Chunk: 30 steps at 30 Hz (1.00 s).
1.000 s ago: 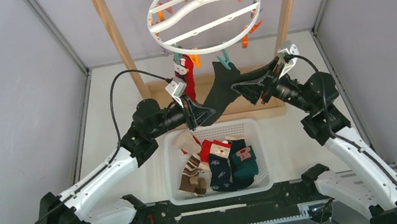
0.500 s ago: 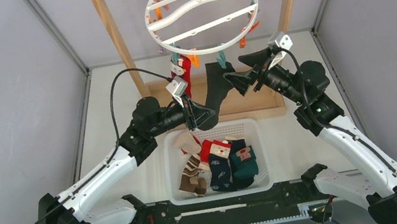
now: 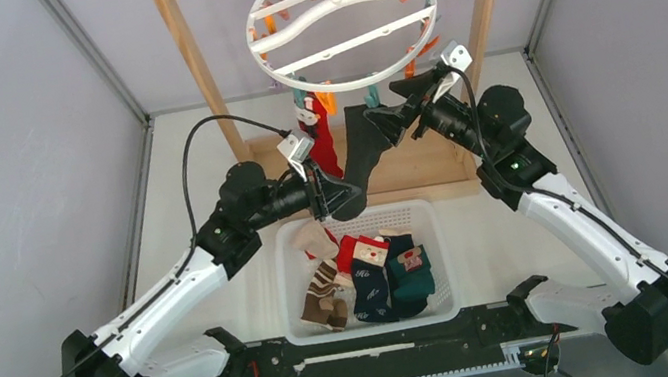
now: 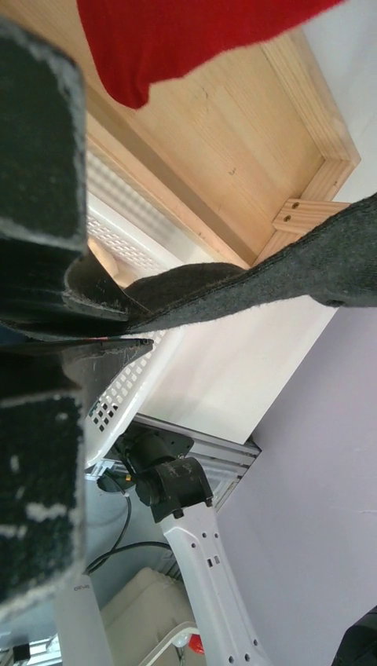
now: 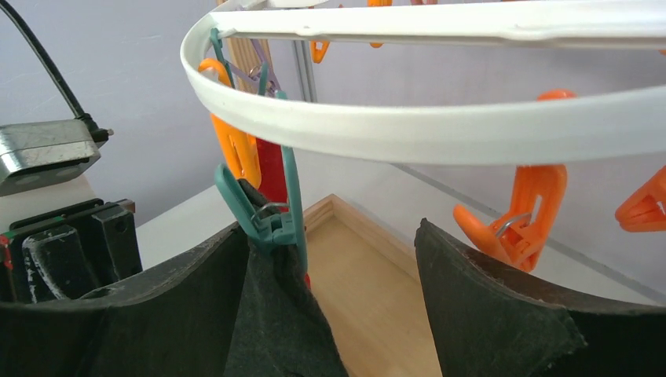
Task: Remove the socks clipped to the hanger
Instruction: Remove the sock from the hanger.
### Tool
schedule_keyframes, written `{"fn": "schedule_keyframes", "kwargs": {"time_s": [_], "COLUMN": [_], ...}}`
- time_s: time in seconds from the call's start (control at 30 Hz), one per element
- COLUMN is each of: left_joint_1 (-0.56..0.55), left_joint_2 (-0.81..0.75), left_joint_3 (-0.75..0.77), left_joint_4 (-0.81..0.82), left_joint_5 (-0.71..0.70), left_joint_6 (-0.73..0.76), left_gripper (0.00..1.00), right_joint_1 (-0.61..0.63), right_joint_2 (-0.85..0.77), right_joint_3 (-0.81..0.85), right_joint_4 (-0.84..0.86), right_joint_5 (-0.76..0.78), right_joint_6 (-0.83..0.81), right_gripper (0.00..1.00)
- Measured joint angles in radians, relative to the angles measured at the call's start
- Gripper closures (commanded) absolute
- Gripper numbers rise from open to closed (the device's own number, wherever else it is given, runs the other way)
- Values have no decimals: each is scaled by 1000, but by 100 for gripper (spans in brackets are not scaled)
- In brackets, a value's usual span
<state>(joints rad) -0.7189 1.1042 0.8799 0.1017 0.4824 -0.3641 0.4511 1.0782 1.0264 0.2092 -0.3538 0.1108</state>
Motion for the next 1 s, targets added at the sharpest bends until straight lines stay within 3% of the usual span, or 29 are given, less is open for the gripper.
{"fn": "schedule_keyframes", "kwargs": {"time_s": [0.53, 0.7, 1.0], "left_joint_1": [15, 15, 17], "left_joint_2": [-8, -8, -8], "left_joint_3": [2, 2, 2], "left_joint_4": [-11, -11, -11], "left_joint_5": [19, 22, 27], "left_joint_6": [7, 7, 6], "left_gripper": [85, 84, 85], "right_joint_1": [0, 0, 0], "right_joint_2": [43, 61, 72], "right_joint_3": [69, 82, 82], "right_joint_4": [48, 50, 50], "right_joint_5": [-48, -53, -70], "right_joint_6": [2, 3, 10], "right_gripper": [20, 28, 49]}}
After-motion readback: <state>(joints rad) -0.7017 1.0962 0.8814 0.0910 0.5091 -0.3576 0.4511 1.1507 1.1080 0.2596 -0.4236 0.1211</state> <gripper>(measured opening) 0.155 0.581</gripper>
